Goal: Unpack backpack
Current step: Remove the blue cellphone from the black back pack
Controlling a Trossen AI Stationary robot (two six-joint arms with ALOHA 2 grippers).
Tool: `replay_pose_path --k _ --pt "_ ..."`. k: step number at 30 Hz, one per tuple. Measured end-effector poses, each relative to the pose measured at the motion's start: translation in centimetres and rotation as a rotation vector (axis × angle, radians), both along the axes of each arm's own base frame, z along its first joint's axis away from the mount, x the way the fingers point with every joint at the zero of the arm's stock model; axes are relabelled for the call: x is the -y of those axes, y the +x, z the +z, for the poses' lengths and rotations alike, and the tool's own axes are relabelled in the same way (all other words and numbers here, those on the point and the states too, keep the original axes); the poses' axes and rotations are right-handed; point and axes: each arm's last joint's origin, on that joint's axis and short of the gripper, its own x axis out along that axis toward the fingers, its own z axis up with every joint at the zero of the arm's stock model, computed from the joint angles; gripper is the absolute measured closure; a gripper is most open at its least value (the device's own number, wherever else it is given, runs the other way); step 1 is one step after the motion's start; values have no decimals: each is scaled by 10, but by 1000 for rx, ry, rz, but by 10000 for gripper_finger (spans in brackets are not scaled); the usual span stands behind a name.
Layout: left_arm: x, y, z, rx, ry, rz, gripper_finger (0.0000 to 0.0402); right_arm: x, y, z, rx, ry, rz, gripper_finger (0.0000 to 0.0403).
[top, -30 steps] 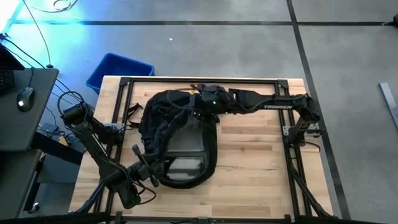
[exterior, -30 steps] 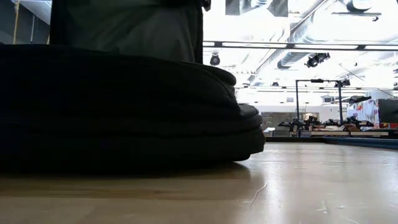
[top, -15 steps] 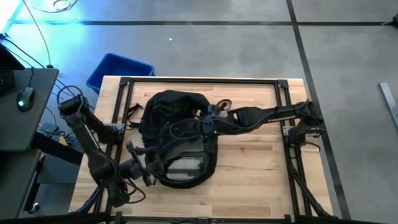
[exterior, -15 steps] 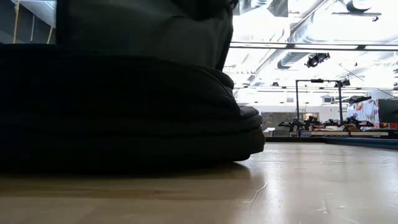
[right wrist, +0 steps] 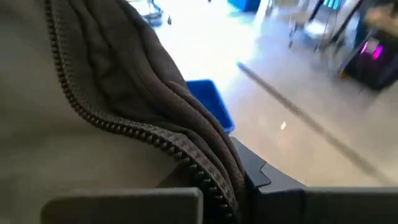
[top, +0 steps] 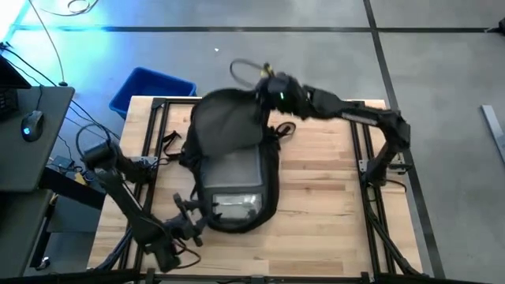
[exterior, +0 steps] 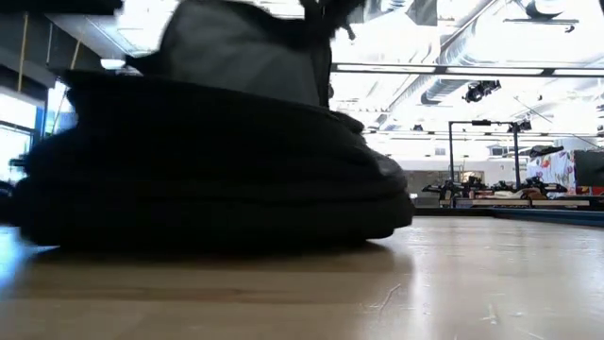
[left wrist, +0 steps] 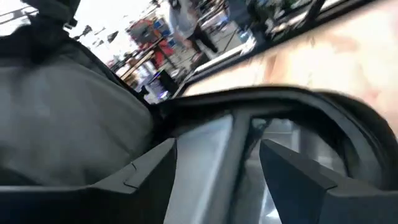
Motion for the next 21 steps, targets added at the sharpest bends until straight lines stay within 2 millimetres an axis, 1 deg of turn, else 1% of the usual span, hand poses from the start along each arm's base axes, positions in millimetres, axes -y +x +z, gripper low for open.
replay_pose_path --k 3,6,9,12,14,17,19,21 --pt "-2 9 -23 -50 -26 36 195 42 5 -29 -35 61 -59 393" --pt "-2 12 -37 -56 -45 54 195 75 10 -59 -77 93 -118 383" --pt "0 10 -36 -30 -64 50 195 100 12 -84 -119 112 -162 351" --pt "2 7 -31 5 -61 35 195 116 11 -103 -179 111 -178 309" --pt "3 5 -25 38 -62 28 195 124 7 -108 -190 115 -198 278" --pt "3 3 -19 72 -56 22 195 130 1 -105 -184 109 -250 230" --pt "3 3 -15 71 -50 20 195 130 -4 -98 -188 99 -271 202" --pt "2 3 -13 72 -49 21 195 123 -10 -82 -182 78 -257 181"
